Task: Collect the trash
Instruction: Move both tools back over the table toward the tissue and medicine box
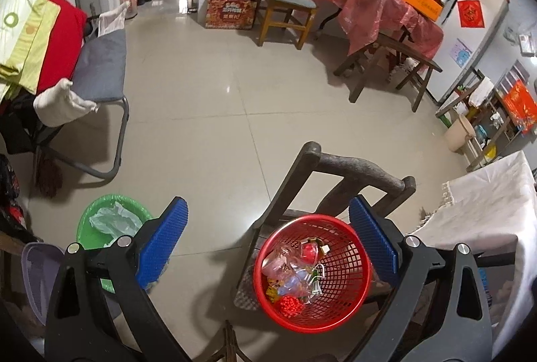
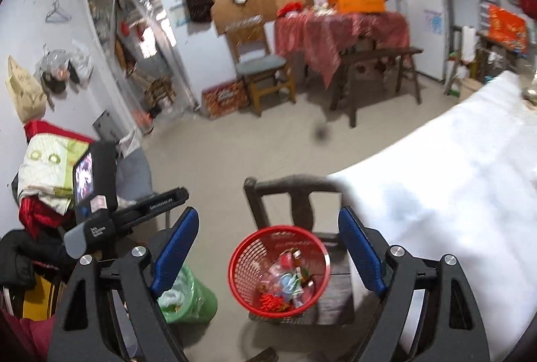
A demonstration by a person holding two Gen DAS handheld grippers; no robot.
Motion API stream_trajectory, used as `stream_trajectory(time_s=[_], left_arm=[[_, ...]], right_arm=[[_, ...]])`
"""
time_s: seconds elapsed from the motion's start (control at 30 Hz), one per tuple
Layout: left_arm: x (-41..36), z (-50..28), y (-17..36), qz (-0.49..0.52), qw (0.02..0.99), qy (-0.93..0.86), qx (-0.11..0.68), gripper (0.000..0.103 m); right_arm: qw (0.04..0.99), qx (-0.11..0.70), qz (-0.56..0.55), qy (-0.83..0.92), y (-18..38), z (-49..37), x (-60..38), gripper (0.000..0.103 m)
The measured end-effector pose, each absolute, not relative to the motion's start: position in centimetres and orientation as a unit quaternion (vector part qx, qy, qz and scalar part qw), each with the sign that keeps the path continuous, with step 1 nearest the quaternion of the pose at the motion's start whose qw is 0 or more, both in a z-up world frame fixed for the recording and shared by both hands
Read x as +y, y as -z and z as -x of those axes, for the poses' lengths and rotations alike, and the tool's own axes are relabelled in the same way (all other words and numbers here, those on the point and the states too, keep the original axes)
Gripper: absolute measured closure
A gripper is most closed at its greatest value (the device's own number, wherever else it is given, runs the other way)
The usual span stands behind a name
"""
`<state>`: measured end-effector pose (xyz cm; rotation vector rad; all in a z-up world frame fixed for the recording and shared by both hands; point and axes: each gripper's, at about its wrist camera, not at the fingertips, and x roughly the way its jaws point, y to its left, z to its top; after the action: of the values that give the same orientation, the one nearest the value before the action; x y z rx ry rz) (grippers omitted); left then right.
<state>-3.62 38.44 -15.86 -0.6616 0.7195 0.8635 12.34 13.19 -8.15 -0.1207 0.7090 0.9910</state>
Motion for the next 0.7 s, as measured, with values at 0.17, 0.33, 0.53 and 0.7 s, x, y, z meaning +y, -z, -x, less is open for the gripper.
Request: stream_trajectory(time_s=[0.17, 0.33, 0.53, 0.7], left_arm=[[36.3, 3.0, 14.3, 0.283, 0.817, -0.38, 0.328, 0.01], [32.9, 2.5, 12.0, 0.238, 0.847, -0.355, 0.315, 0.008], [26.7, 1.3, 9.8, 0.194, 0.888, -0.275, 0.314, 0.007], [21.0, -1.5, 8.4, 0.16, 0.91, -0.191, 0.331, 0.007]], right_arm=[[0.854, 0.299, 0.028, -0.425, 5.4, -12.7, 7.3, 0.014], [0.895, 0.257, -0.002, -0.366, 2.7, -12.1, -0.4, 0.012], [0.934, 0.214, -0.036, -0.282, 1.1, -10.6, -10.5, 0.007], [0.953, 0.199, -0.066, -0.218, 0.8, -10.3, -17.8, 0.006]])
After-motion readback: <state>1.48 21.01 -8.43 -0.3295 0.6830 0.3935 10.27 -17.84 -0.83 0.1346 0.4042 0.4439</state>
